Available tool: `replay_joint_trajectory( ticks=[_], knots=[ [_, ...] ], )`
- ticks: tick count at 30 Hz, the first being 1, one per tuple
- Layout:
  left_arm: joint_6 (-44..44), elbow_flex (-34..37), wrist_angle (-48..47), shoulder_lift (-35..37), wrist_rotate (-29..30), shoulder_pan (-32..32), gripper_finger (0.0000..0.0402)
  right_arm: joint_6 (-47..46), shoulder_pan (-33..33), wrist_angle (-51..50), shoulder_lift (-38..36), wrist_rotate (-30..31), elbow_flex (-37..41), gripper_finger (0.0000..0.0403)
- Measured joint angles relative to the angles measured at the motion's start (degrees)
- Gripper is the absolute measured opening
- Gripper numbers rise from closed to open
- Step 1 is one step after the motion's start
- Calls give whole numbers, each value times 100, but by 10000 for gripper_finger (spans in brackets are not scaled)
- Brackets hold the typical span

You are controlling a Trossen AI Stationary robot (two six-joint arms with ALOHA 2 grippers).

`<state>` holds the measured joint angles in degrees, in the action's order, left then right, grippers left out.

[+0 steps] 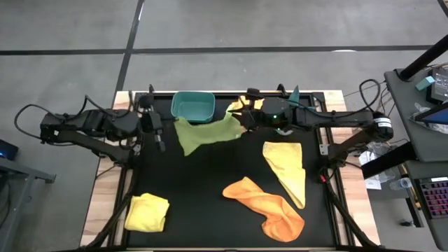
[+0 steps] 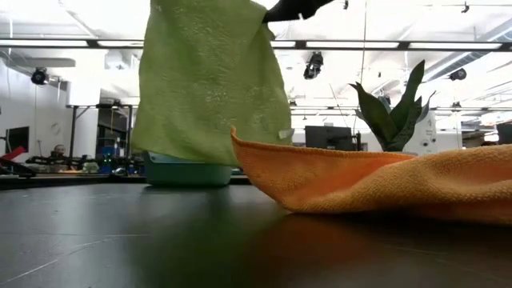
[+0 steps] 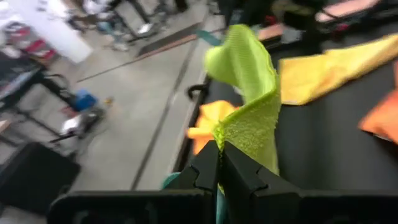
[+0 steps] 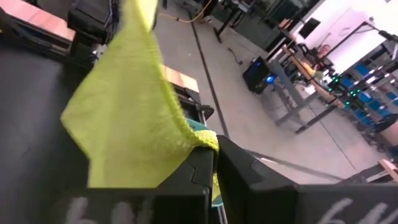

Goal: Fold microfiber towels
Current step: Fold the green microfiber cloth

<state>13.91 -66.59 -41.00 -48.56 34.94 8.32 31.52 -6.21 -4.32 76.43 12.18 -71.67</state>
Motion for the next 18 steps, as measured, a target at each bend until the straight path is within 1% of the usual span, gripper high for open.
replay_joint_trajectory(
  ticks=[2, 4, 6, 8, 10, 11, 13, 15, 18],
  knots=[
    [-2, 21, -37, 48, 58, 0, 0, -85, 10, -180, -43, -5, -66, 8],
    [-7, 24, -67, 74, -72, 2, 0, -213, 48, -470, -60, -12, -120, 8],
    [-58, 25, -248, 77, -565, 2, 0, -344, 113, -721, -60, -16, -137, 8],
    [-277, 31, -431, 63, -1215, 4, 0, -483, 199, -1021, -45, -55, -135, 8],
    [-524, 62, -642, -41, -1648, 8, 0, -641, 299, -1309, 7, -88, -134, 8],
    [-653, 87, -709, -90, -1772, 6, 0, -705, 347, -1483, 40, -174, -131, 8],
    [-883, 214, -833, -166, -2045, 5, 0, -874, 439, -1791, 123, -551, -119, 8],
    [-1033, 422, -827, -265, -2364, 4, 0, -1108, 540, -1954, 197, -983, -115, 8],
    [-1078, 758, -745, -424, -2875, 18, 0, -1410, 732, -2093, 343, -1371, -104, 8]
  ],
)
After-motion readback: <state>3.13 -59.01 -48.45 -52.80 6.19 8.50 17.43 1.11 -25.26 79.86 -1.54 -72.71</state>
